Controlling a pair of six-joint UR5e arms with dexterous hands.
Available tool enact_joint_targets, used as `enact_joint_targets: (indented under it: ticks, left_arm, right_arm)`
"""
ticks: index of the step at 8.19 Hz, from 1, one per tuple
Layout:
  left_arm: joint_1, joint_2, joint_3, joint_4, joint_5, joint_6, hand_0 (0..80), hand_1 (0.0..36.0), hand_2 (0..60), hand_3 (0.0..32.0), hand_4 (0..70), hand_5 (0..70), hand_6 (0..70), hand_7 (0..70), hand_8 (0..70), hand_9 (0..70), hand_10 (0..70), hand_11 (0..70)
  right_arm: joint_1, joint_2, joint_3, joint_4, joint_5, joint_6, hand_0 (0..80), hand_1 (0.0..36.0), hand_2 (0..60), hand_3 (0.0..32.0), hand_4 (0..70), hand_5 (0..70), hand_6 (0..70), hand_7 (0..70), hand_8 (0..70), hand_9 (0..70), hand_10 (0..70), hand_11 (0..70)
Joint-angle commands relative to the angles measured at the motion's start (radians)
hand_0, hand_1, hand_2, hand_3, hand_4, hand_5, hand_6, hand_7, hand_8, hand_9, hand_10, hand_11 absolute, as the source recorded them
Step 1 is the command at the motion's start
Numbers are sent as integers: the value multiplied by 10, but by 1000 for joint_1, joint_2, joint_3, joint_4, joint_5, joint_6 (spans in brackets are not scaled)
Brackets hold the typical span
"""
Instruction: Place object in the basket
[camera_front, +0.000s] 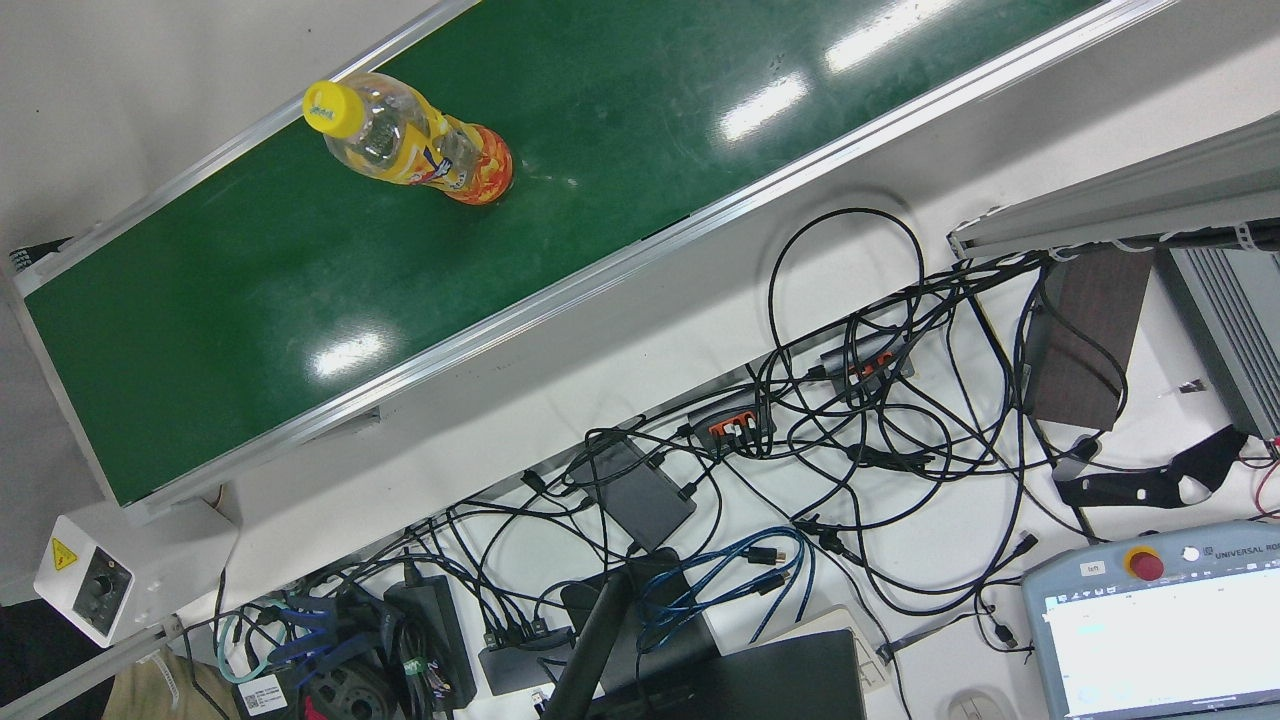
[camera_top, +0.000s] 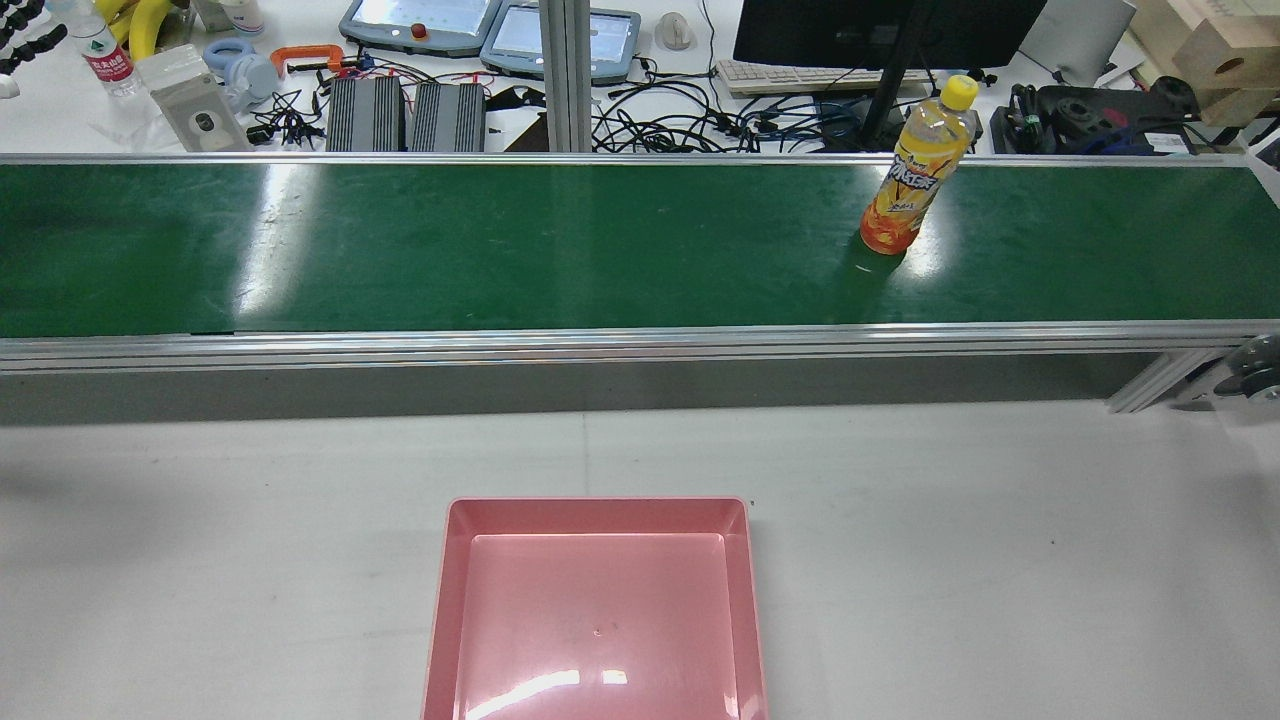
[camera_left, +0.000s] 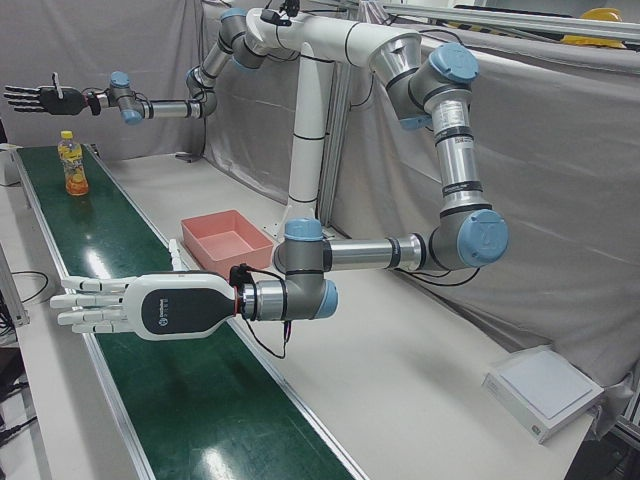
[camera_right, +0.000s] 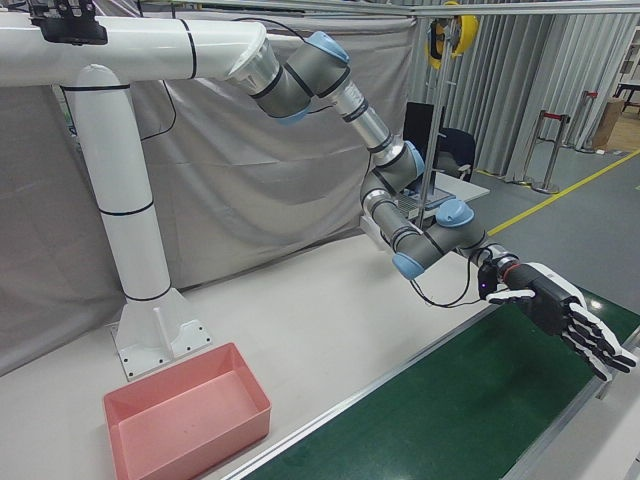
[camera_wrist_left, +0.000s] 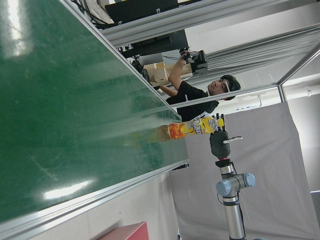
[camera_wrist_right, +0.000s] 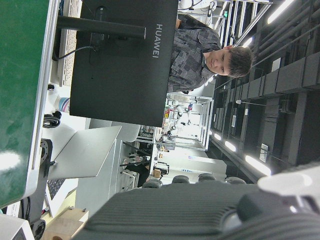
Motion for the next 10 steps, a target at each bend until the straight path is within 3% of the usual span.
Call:
enact_joint_targets:
  ticks: [1,10]
  left_arm:
    - [1,0,-8,4,0,0,472,124,31,0,0,158,17,0,0,4,48,85]
    - [17,0,4,26,0,-5,467,126,49,0,0,158,14,0,0,0,53,93]
  right_arm:
    - [0,0,0,0,0,0,0,0,0,0,0,0,0,0,0,0,0,0]
    - [0,0,0,0,0,0,0,0,0,0,0,0,0,0,0,0,0,0]
